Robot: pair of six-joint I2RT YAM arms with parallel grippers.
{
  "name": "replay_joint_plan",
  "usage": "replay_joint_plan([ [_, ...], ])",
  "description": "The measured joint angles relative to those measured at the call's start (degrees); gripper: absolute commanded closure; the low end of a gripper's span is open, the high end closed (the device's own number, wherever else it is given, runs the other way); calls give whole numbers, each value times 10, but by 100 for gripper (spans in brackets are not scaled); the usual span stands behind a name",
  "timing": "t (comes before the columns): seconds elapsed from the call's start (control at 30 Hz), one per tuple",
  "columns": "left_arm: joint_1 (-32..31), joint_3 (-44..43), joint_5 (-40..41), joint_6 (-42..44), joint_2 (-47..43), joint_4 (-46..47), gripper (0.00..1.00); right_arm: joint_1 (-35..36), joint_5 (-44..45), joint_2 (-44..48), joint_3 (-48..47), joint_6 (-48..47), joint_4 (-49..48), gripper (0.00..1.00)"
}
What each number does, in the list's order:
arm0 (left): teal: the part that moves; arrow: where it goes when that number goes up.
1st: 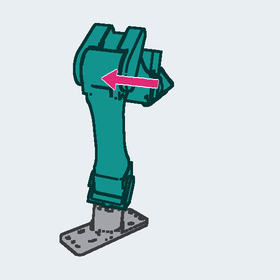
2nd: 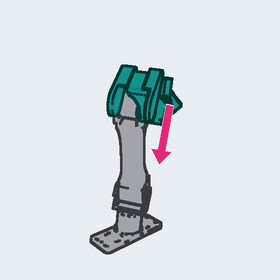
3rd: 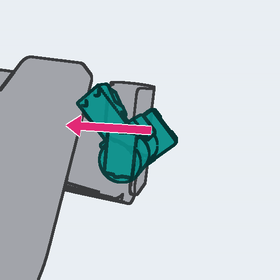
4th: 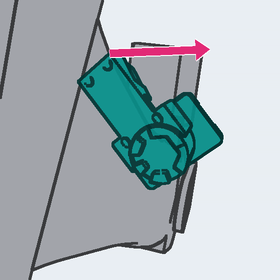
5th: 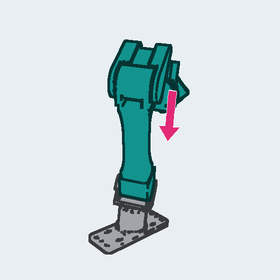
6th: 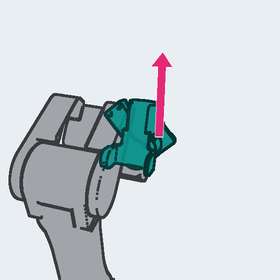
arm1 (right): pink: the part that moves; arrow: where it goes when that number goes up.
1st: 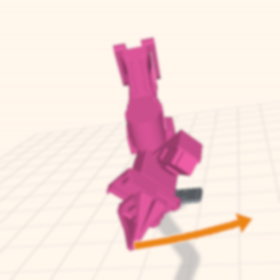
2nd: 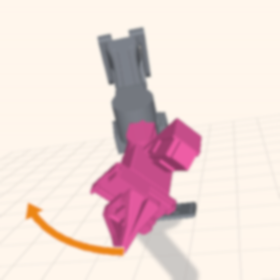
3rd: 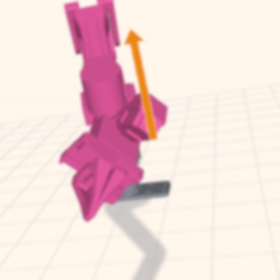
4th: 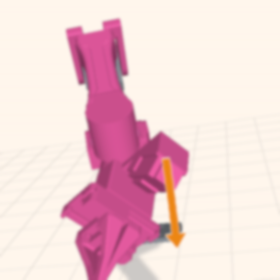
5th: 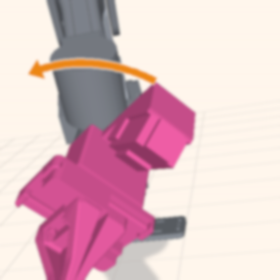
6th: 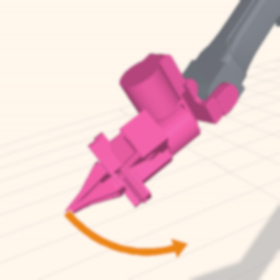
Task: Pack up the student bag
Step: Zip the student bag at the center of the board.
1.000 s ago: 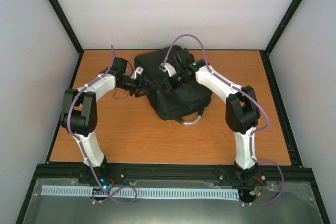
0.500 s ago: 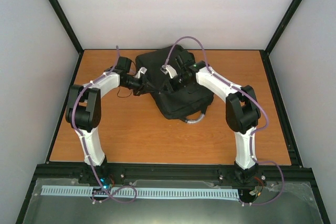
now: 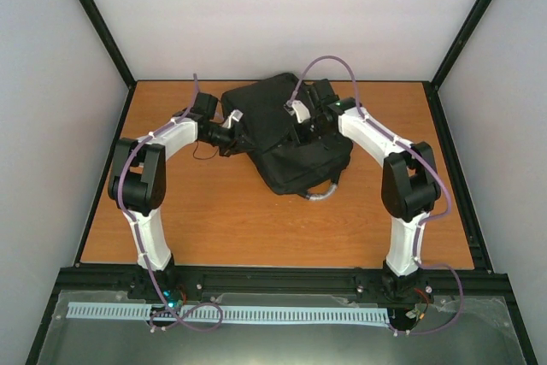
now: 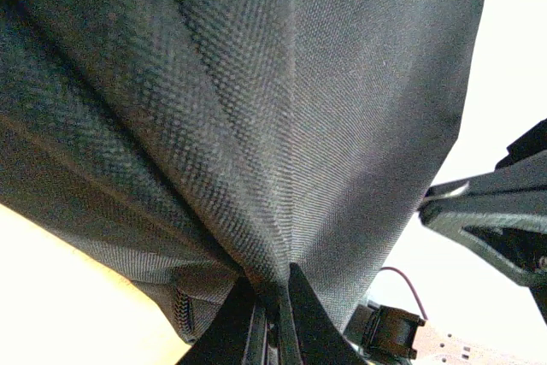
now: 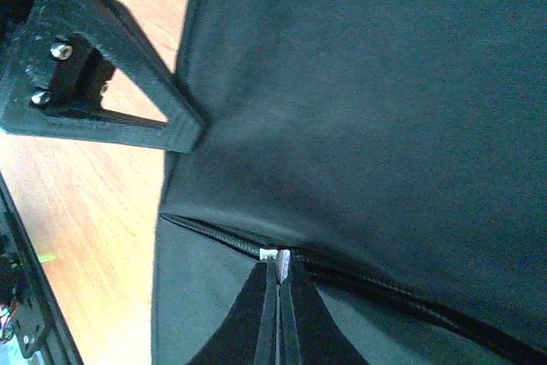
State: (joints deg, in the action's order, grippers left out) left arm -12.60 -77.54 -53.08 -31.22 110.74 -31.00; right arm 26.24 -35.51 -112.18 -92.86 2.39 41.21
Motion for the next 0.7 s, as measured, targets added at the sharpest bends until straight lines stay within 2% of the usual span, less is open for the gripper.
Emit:
replay_joint_plan([
  [0.7, -4, 0, 6, 29, -2, -9, 99, -139, 23, 16, 38, -43, 14, 97],
])
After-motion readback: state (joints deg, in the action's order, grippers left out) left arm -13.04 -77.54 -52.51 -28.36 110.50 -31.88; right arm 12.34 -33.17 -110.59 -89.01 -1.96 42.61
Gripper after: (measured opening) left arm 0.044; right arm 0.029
